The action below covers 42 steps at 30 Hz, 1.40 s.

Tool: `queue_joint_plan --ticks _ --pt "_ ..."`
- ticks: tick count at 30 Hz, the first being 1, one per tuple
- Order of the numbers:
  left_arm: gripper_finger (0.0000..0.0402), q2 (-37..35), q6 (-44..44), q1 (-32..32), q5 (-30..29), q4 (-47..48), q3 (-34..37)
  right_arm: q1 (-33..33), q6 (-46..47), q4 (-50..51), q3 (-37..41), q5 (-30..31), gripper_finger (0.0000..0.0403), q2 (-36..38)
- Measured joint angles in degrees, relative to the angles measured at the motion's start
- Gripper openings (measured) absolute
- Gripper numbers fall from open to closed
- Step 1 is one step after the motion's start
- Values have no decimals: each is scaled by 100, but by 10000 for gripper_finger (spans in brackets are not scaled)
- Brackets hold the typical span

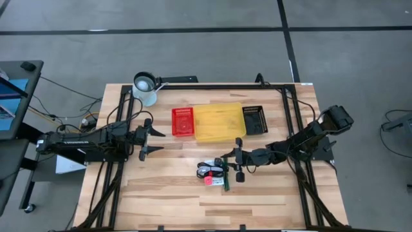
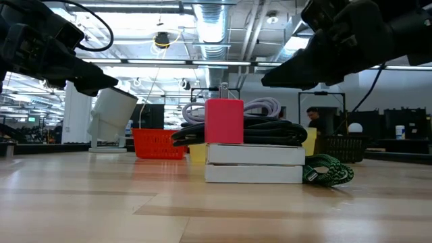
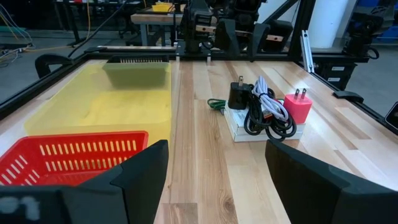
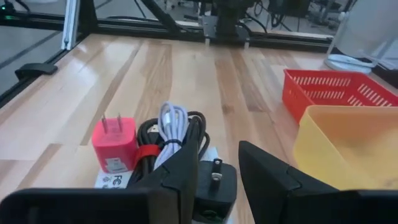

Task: Pick and place items into bin
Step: Put the black charger adapter into the red bin

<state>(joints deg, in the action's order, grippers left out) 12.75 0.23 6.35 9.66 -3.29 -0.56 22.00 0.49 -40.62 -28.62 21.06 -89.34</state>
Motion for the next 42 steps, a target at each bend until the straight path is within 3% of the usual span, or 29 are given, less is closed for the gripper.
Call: queue_joint_plan --ticks 29,35,42 --pt "261 0 0 0 -1 0 -1 -39 -99 -388 0 0 113 -8" --pt "261 0 0 0 1 0 0 -26 -352 -1565 -2 4 113 -732" --pt "261 0 0 0 0 0 -1 -39 -395 -1867 2 303 113 -1108"
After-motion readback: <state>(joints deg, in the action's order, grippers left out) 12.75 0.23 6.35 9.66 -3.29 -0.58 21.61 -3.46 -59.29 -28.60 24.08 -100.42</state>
